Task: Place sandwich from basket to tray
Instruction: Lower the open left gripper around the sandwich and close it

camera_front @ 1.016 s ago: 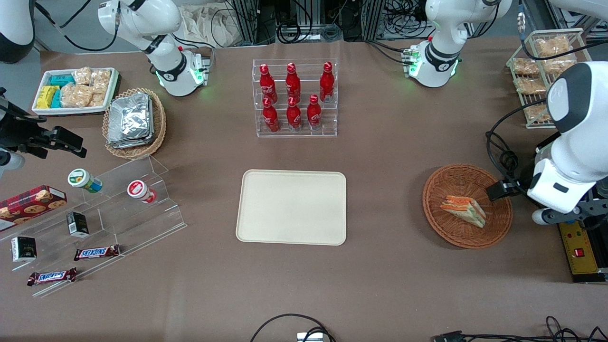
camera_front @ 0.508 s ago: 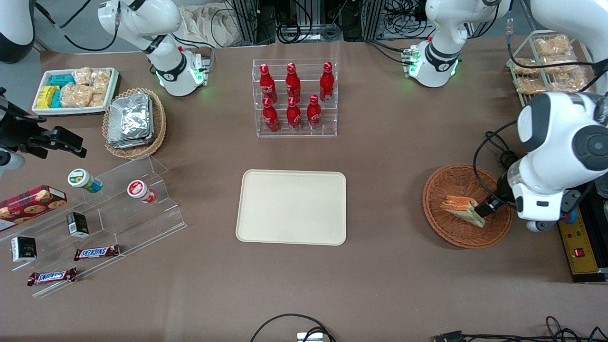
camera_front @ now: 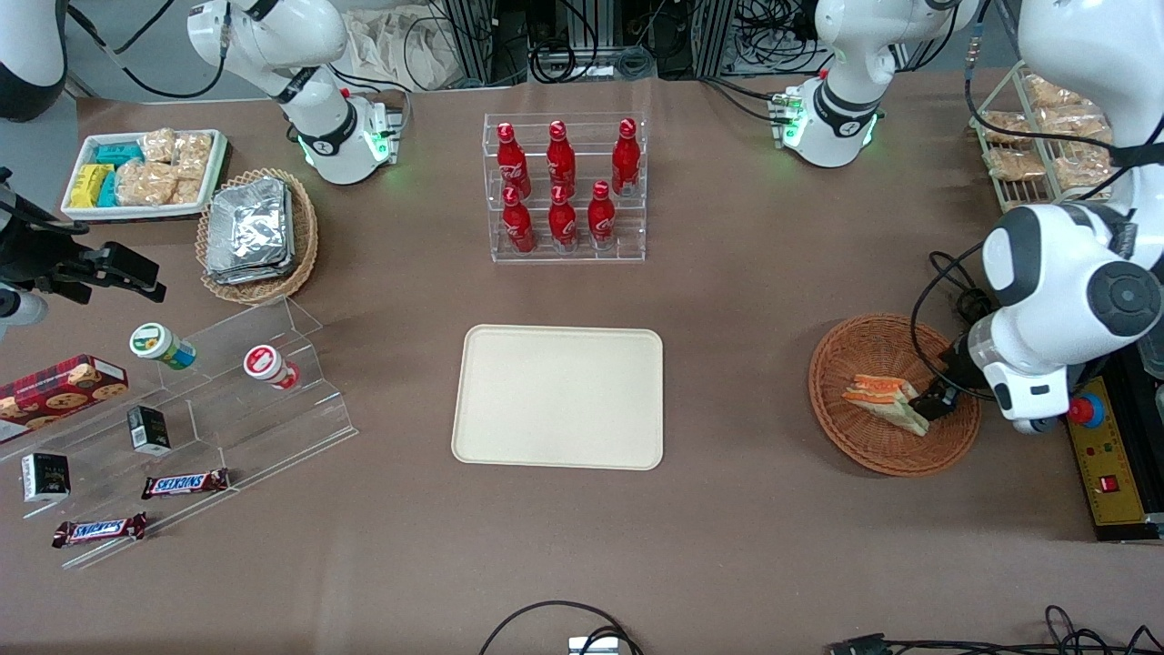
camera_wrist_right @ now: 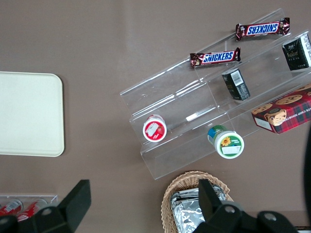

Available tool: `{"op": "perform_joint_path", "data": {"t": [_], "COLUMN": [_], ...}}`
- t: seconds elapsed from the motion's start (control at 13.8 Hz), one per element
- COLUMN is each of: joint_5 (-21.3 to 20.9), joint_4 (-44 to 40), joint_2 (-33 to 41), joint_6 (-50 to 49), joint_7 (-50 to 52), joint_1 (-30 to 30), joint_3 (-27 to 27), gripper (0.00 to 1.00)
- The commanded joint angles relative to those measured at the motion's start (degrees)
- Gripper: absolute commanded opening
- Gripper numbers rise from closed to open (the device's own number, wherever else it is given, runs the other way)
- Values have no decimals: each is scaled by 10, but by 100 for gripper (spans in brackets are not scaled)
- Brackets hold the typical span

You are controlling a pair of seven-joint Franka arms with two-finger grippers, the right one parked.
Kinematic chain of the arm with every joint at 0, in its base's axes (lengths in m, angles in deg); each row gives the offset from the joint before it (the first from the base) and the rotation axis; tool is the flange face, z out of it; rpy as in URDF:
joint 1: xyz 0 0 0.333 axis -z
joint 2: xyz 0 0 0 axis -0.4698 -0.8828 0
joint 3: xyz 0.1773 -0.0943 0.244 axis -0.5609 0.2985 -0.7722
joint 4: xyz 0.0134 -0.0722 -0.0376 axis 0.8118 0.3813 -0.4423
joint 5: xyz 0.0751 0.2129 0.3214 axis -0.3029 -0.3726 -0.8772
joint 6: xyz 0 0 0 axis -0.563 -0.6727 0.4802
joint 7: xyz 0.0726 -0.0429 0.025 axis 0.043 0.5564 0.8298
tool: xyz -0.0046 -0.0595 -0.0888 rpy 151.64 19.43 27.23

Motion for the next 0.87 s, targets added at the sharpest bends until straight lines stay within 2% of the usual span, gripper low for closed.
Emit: {"op": "perform_joint_path", "data": {"t": [0.0,0.29,0.65,0.73,0.8], "joint_5": [7,7,8,8,2], "joint_4": [51,99,101,97,95], "joint_2": [4,-12,-46,-48,-51], "joint_6": [57,140,166,166,166], "joint_7": [30,32,32,32,28], "joint_1": [-1,-2,-8,-9,-14], "joint_3": [4,3,2,2,2], "gripper": [100,100,100,98,76]}}
